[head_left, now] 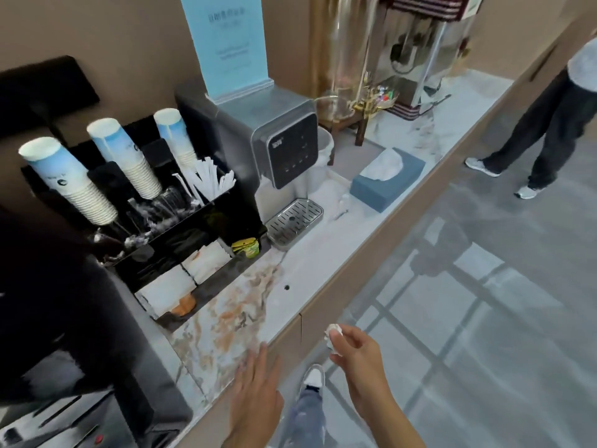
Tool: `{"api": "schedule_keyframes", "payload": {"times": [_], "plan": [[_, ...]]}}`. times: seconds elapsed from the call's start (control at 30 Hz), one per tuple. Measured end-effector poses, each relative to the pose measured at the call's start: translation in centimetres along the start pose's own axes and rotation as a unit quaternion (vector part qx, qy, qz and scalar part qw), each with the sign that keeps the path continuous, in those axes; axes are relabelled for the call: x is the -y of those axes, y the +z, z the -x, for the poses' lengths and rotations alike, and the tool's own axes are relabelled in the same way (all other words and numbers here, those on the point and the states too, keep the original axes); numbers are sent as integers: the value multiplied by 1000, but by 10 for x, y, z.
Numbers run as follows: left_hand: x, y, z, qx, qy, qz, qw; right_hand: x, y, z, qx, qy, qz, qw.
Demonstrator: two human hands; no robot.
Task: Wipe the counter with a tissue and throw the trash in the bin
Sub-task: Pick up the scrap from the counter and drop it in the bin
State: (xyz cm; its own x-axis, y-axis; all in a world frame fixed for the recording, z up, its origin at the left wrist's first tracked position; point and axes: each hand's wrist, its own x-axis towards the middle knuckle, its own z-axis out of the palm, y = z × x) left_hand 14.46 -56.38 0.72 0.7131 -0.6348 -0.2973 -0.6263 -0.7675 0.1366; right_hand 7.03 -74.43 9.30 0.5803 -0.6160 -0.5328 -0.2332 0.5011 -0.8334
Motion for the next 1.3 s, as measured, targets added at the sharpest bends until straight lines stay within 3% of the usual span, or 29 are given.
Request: {"api": "schedule_keyframes", "payload": {"times": [0.47, 0.77, 0.97, 1.3], "plan": [[-98, -29, -200, 14, 130, 8, 991, 117, -50, -149, -98, -19, -11, 995], [-134, -60, -290, 21, 93, 25, 995, 174, -60, -234, -94, -16, -9, 995], [-162, -70, -355, 14, 43, 20, 999, 229, -59, -311, -41, -15, 17, 999], [-222, -97, -440, 9, -138, 76, 988, 327, -26, -437, 155, -8, 90, 984]]}}
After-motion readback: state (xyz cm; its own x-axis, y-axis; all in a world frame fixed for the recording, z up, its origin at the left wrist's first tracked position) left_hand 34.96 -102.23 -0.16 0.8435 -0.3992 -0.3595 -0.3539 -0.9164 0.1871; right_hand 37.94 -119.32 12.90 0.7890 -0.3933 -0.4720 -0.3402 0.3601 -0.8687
